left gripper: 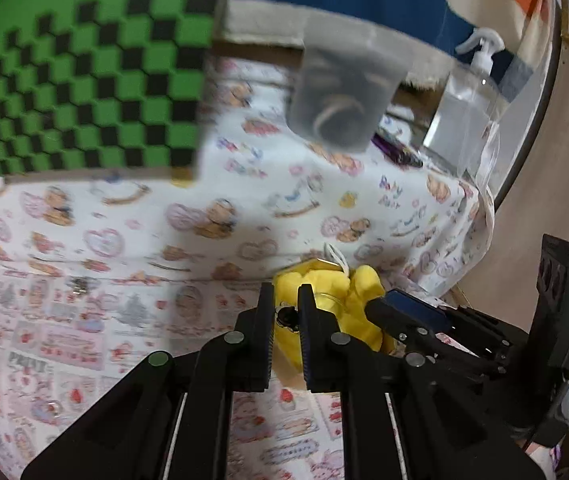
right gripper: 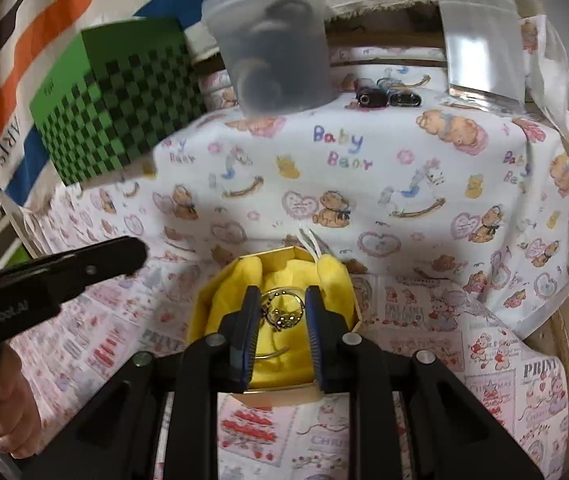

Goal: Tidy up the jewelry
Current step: 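Carry both items over the yellow box and open both tools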

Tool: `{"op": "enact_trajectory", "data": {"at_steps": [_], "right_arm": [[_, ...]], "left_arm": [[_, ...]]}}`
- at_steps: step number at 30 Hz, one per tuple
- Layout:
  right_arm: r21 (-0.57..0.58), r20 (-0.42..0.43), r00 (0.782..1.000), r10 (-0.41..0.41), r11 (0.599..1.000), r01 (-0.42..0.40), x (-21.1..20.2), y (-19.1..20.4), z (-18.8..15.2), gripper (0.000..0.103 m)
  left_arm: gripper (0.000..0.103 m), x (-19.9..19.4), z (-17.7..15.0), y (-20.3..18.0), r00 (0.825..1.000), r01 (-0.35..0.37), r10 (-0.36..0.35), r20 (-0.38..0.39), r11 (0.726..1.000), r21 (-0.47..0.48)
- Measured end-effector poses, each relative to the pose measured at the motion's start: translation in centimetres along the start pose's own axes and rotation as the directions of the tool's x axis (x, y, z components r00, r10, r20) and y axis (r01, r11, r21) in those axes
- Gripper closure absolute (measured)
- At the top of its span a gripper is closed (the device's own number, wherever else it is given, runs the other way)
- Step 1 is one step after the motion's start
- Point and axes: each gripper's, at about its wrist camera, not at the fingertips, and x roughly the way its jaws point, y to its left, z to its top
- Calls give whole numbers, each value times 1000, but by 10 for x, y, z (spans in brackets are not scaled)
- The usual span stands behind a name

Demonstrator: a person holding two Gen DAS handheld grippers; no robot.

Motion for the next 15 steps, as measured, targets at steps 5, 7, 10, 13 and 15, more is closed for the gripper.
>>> {"op": "enact_trajectory", "data": {"at_steps": [5, 7, 10, 13, 15], "right_arm": [[33, 13, 1000, -9, 999, 8, -4, -8, 1, 56], [39, 37, 999, -22, 999, 20, -9, -13, 2, 56], [77, 59, 998, -23, 997, 19, -19, -24, 5, 51], [107, 88, 995, -37, 994, 27, -29, -34, 7, 47], [84, 113, 990, -86, 994, 77, -36, -34, 9, 46]], "left_arm": [[93, 14, 3, 0, 999, 33, -33, -24, 999, -33], [93, 17, 3, -1, 998, 51, -53, -30, 998, -35], [89, 19, 4, -3, 997, 71, -72, -27, 997, -39], [63, 15, 3, -5, 996, 82, -83, -22, 996, -44], [54, 6, 2, -5, 999, 43, -43, 2, 998, -39]]}}
